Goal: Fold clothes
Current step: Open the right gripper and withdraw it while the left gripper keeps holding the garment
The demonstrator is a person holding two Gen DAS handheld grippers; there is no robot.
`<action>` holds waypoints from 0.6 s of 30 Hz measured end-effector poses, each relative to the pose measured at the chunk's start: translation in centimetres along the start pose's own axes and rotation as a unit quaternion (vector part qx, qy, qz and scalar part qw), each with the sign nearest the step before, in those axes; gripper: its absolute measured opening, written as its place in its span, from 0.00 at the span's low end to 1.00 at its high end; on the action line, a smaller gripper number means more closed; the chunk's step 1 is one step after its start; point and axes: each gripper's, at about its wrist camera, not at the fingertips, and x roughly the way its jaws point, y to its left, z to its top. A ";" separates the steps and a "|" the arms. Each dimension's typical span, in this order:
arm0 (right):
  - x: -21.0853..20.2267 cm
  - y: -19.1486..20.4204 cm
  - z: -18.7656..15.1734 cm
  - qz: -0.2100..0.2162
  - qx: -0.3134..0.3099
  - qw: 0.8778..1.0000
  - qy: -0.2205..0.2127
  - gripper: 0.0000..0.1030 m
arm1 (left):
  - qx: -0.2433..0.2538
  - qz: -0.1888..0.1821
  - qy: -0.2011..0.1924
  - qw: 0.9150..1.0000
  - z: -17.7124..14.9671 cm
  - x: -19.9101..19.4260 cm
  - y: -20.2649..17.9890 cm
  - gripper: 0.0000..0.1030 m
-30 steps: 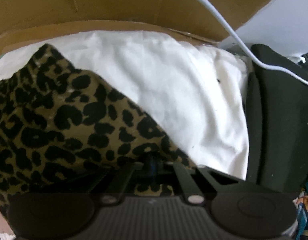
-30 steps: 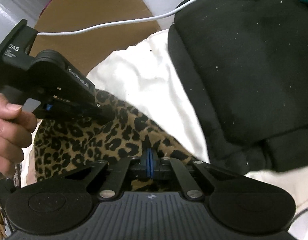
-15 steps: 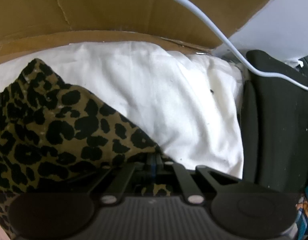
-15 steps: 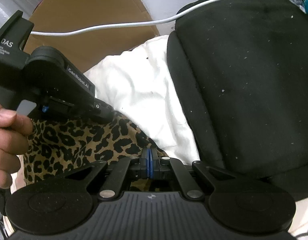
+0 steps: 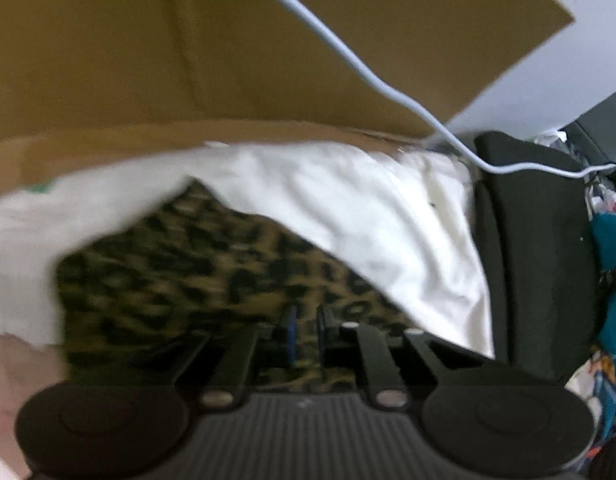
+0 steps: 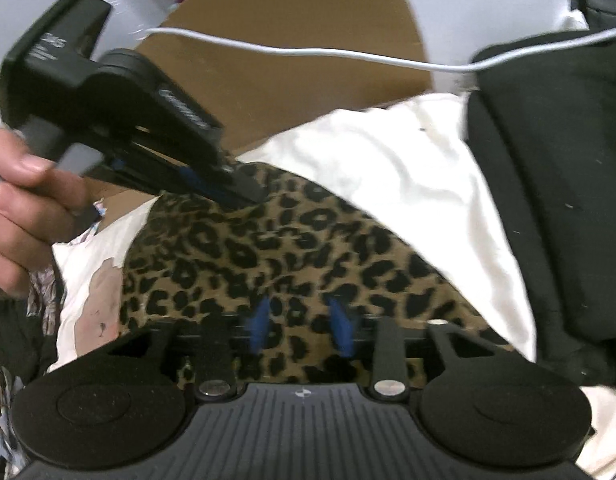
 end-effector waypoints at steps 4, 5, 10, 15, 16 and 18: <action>1.0 0.8 -0.3 -0.004 -0.019 1.000 0.010 0.43 | 0.020 0.027 -0.013 0.999 -0.6 -2.0 3.0 0.10; 1.2 0.8 -0.4 -0.008 -0.026 1.000 0.012 0.43 | 0.025 0.030 -0.014 0.999 -0.8 -2.0 3.5 0.10; 2.0 0.2 -0.9 -0.027 -0.045 0.998 0.032 0.42 | 0.031 0.027 -0.008 0.999 -1.9 -0.1 4.8 0.11; 1.5 -0.2 -1.3 -0.031 -0.063 0.997 0.042 0.42 | 0.001 0.027 -0.011 1.000 -1.9 2.7 5.7 0.11; 1.4 -0.3 -1.4 -0.033 -0.064 0.996 0.043 0.42 | -0.001 0.028 -0.012 1.000 -1.8 3.1 5.8 0.10; 1.0 -0.8 -1.7 -0.035 -0.065 0.996 0.044 0.41 | 0.002 0.033 -0.013 0.999 -1.7 3.7 5.7 0.06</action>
